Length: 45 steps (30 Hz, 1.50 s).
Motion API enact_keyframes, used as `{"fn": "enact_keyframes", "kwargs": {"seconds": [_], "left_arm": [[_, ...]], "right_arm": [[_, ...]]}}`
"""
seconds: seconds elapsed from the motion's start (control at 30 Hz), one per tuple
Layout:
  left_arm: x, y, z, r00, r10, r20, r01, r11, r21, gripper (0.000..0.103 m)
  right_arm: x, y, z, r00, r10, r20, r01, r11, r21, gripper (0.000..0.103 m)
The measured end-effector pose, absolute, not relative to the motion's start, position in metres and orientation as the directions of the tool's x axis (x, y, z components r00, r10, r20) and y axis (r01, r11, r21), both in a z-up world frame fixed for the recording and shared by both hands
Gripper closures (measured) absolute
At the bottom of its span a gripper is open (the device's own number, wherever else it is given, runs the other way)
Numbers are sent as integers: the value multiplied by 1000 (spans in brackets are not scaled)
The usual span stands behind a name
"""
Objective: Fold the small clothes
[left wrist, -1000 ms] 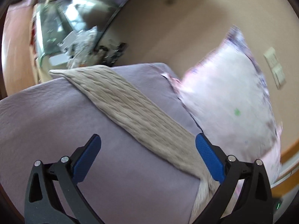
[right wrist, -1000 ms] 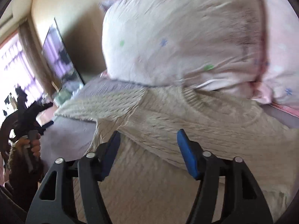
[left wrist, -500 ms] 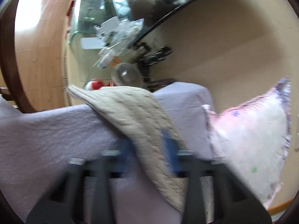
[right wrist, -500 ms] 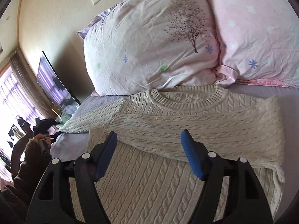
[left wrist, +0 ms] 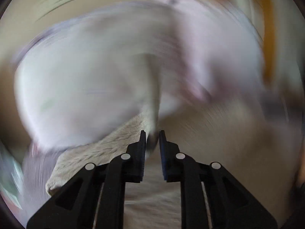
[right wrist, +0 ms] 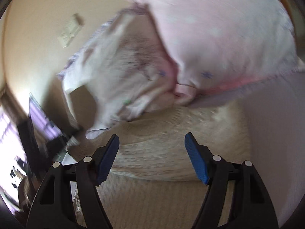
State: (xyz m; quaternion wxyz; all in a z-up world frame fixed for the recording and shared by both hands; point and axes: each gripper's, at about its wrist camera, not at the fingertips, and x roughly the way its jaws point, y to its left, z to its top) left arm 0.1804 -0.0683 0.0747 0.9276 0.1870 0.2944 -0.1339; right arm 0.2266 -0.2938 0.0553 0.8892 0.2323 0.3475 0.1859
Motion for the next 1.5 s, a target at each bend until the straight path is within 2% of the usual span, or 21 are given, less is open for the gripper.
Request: {"fn": "enact_keyframes", "kwargs": {"seconds": [0.03, 0.13, 0.17, 0.2, 0.27, 0.47, 0.5, 0.53, 0.57, 0.6, 0.7, 0.77, 0.87, 1.0, 1.07, 1.1, 1.13, 1.17, 1.23, 1.37, 1.5], "left_arm": [[161, -104, 48, 782, -125, -610, 432, 814, 388, 87], [123, -119, 20, 778, -112, -618, 481, 740, 471, 87], [115, -114, 18, 782, -101, -615, 471, 741, 479, 82], [108, -107, 17, 785, -85, -614, 458, 747, 482, 72], [97, -78, 19, 785, -39, -618, 409, 782, 471, 62], [89, 5, 24, 704, 62, -707, 260, 904, 338, 56], [87, 13, 22, 692, 66, -719, 240, 918, 316, 54], [90, 20, 20, 683, 70, -727, 225, 927, 300, 53], [89, 27, 17, 671, 73, -738, 208, 936, 282, 50], [92, 30, 16, 662, 73, -746, 200, 942, 269, 49], [94, 38, 8, 631, 49, -774, 184, 960, 211, 47], [94, 41, 7, 631, 44, -775, 179, 963, 200, 46], [97, 43, 8, 630, 30, -776, 173, 969, 178, 45], [94, 49, 11, 631, -2, -776, 166, 977, 132, 45], [87, 58, 18, 631, -70, -773, 176, 983, 55, 45], [83, 62, 22, 637, -95, -765, 178, 984, 27, 45], [74, 69, 28, 644, -118, -756, 179, 984, -2, 45], [67, 77, 32, 647, -131, -751, 174, 984, -22, 45], [51, 97, 37, 636, -166, -754, 156, 984, -86, 41], [17, 138, 33, 570, -331, -752, 143, 941, -306, 41], [-10, 151, 23, 528, -351, -773, 123, 933, -339, 43]], "right_arm": [[229, -300, 50, 677, 491, -548, -145, 819, 554, 30], [235, -318, 35, 639, 481, -600, -80, 818, 569, 35], [237, -321, 30, 628, 476, -616, -66, 821, 567, 40], [241, -324, 25, 613, 466, -637, -42, 825, 563, 42], [246, -324, 18, 594, 472, -652, -21, 819, 574, 49], [290, -289, 2, 517, 460, -722, -11, 847, 531, 55], [301, -280, -6, 489, 455, -744, -10, 856, 517, 58], [306, -276, -9, 490, 447, -748, -15, 863, 506, 70], [307, -271, -9, 508, 433, -745, -29, 873, 487, 84], [307, -267, -5, 528, 436, -729, -67, 877, 476, 90], [291, -285, 20, 629, 464, -623, -102, 844, 526, 92], [272, -309, 42, 712, 421, -562, -79, 843, 532, 93], [248, -341, 45, 760, 305, -574, 23, 870, 492, 93], [248, -351, 8, 616, 253, -746, 128, 902, 412, 89], [232, -358, 11, 613, 310, -726, 111, 877, 468, 79], [223, -360, 16, 624, 332, -707, 87, 870, 486, 70], [210, -363, 23, 634, 363, -683, 51, 862, 505, 43], [198, -365, 28, 639, 392, -662, 14, 855, 519, 22], [167, -364, 32, 615, 453, -646, -63, 845, 532, 20], [101, -382, 15, 534, 529, -660, -116, 819, 562, 21], [51, -405, -11, 488, 547, -680, -82, 805, 588, 28]]}}
